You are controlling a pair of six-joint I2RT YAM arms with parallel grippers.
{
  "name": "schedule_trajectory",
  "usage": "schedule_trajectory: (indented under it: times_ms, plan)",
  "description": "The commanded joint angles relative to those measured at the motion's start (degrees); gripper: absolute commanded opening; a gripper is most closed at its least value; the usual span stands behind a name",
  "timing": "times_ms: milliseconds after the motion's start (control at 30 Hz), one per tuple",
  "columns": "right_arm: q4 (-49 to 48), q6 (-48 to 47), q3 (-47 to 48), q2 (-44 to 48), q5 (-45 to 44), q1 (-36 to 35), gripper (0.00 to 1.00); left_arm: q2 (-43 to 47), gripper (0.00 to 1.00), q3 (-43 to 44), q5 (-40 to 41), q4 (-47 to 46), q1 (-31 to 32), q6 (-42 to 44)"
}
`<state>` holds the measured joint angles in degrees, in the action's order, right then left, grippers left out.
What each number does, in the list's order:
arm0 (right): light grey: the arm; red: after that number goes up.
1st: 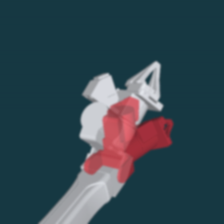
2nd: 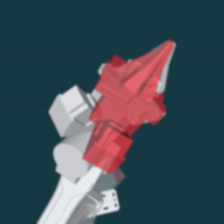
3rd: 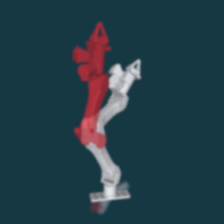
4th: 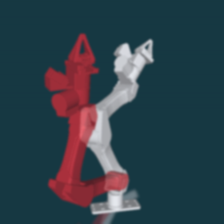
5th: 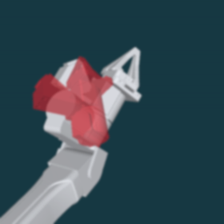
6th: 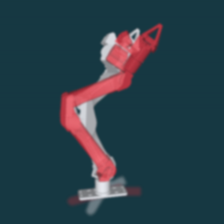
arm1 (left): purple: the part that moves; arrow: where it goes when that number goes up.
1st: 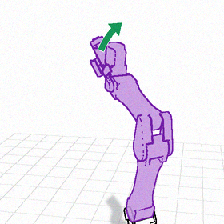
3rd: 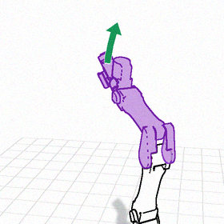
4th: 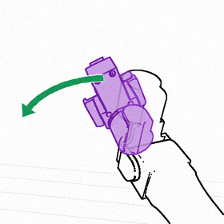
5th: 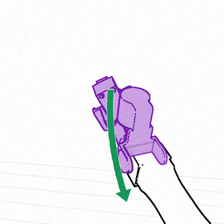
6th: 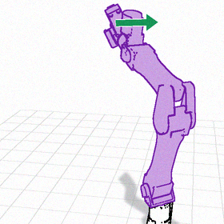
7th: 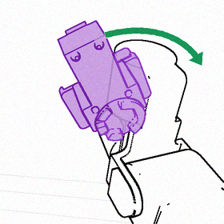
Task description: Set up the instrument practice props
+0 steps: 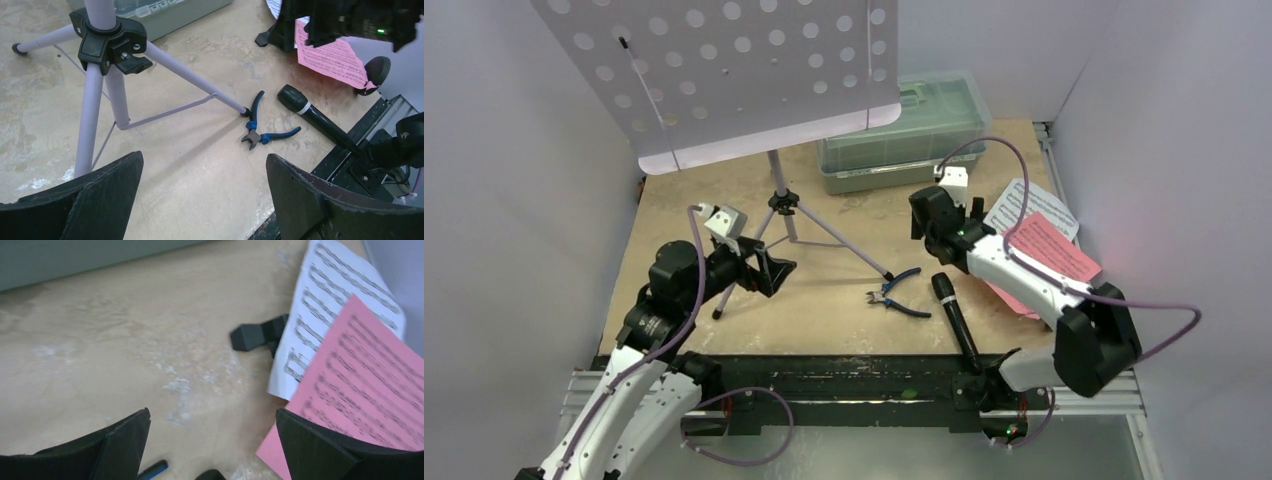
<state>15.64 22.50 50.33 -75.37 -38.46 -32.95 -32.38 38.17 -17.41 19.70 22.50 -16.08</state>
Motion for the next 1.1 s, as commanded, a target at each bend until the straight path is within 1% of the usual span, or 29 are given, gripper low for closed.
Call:
schedule_trajectory:
  times_ms: [0,33,100,167,267,300,367,467,600,800,900,1067]
  plan:
    - [32.4,18.4,14.4,-11.7,-17.0,-0.3,0.99,3.6,0.93,0.0,-3.5,-0.9,-0.3,4.0]
    - [38.9,22.2,18.1,-14.6,-18.3,-0.6,0.99,4.3,0.93,-0.6,-3.2,-1.1,-0.3,4.4]
    - [46.9,29.0,20.5,-19.0,-20.5,-1.0,0.99,5.4,0.93,-1.0,-2.7,-1.1,-0.3,5.6]
    - [52.3,33.1,22.6,-23.2,-21.9,-1.0,0.99,6.2,0.93,-1.0,-2.0,-0.5,-0.4,6.5]
    - [62.8,39.3,25.6,-30.3,-26.9,-2.3,0.96,7.3,0.93,-1.3,-1.9,-0.7,-0.4,6.6]
    - [65.1,39.8,25.7,-32.4,-29.1,-2.9,0.95,7.6,0.93,-1.3,-2.2,-0.7,-0.4,6.6]
    - [65.3,37.9,24.6,-35.4,-31.2,-3.5,0.93,8.1,0.93,-1.5,-2.3,-0.7,-0.3,6.7]
    - [65.5,38.5,23.9,-38.0,-31.6,-3.8,0.89,8.8,0.93,-1.7,-3.1,-1.0,-0.3,6.9]
    - [65.3,38.8,23.8,-40.7,-33.8,-4.0,0.72,9.5,0.93,-1.9,-3.7,-1.2,-0.2,7.1]
    - [65.3,39.3,23.4,-42.4,-35.2,-4.3,0.55,9.7,0.93,-2.0,-3.3,-1.1,-0.2,7.0]
    - [65.5,40.0,22.9,-42.9,-35.8,-4.3,0.49,9.3,0.93,-2.0,-3.2,-1.1,-0.2,7.1]
    - [65.5,40.8,22.6,-43.2,-36.8,-4.3,0.34,8.6,0.93,-1.9,-3.1,-0.9,-0.2,7.1]
